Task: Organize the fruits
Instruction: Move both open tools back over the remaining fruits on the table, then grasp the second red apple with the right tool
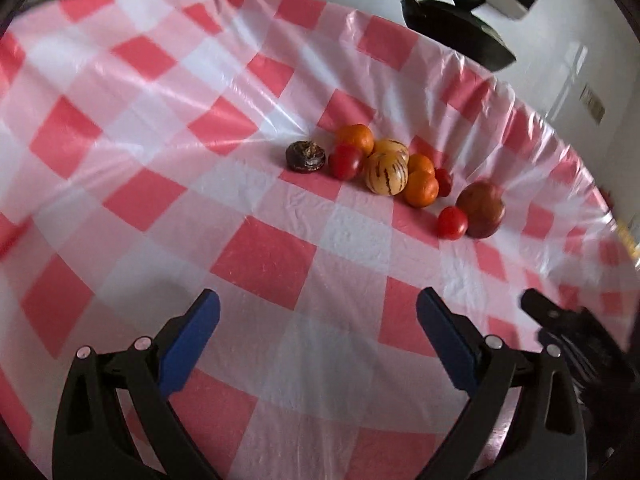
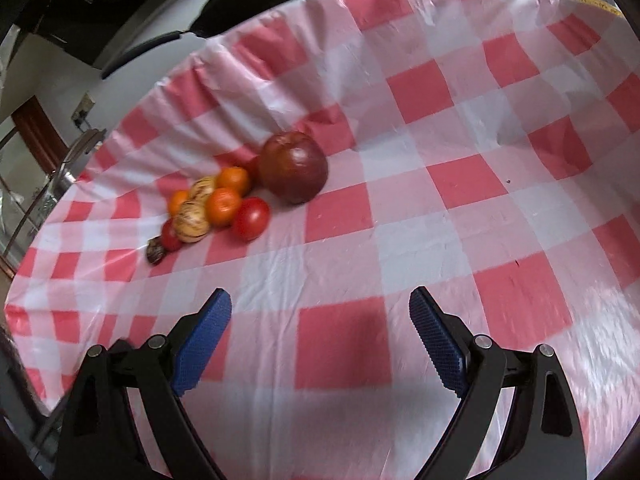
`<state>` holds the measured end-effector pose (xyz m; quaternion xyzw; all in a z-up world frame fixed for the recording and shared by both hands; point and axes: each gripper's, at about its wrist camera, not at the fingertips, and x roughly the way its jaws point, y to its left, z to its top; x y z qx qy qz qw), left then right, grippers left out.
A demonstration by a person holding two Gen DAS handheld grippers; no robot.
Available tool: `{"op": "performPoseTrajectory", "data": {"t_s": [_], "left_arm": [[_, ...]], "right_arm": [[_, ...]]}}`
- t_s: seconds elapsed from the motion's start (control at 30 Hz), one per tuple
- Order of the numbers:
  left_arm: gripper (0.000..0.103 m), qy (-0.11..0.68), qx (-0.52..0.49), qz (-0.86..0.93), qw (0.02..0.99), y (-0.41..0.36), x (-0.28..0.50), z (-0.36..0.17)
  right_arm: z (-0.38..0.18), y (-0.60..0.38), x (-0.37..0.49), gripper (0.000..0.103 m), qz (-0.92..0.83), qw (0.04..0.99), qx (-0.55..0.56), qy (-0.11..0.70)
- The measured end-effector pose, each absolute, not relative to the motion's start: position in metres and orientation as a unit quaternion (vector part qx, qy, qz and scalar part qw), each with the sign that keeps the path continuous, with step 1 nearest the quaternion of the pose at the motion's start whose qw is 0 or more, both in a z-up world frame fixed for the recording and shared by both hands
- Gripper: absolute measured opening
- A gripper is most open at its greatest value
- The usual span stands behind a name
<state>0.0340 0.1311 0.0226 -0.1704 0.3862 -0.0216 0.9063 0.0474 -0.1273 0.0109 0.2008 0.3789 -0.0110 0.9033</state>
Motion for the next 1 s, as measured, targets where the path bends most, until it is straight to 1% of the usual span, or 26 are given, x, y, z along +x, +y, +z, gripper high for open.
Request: {"op": "performPoseTrajectory", "data": {"t_s": [0.13,0.33,0.63,0.87,0.93,1.0], "left_arm": [[0.099,0.377,-0.218,-0.045,0.899,0.143,0.031,0.019],[0.099,0.369,-0.25,-0.053,0.894,0.153,0.03,0.017],[0.099,0.365,-0.259,-0.057,0.892,0.156,0.03,0.017],[0.099,0.367,-0.265,-0.061,0.889,0.159,0.031,0.015],[0.099,0.368,-0.268,-0.06,0.888,0.16,0.03,0.015],[0.099,0.368,-0.269,-0.059,0.888,0.16,0.03,0.014]], "right_arm": [[0.007,-0.134,0.068,0.088,-0.011,0.899,0.212,0.384],[0.005,-0.13,0.098,0.088,-0.006,0.902,0.198,0.384],[0.001,-0.109,0.153,0.088,-0.013,0.902,0.155,0.403],[0.004,-0.094,0.175,0.089,0.003,0.909,0.13,0.397],[0.004,-0.092,0.177,0.087,0.005,0.909,0.13,0.396],[0.005,-0.091,0.178,0.084,0.012,0.909,0.131,0.395]]}}
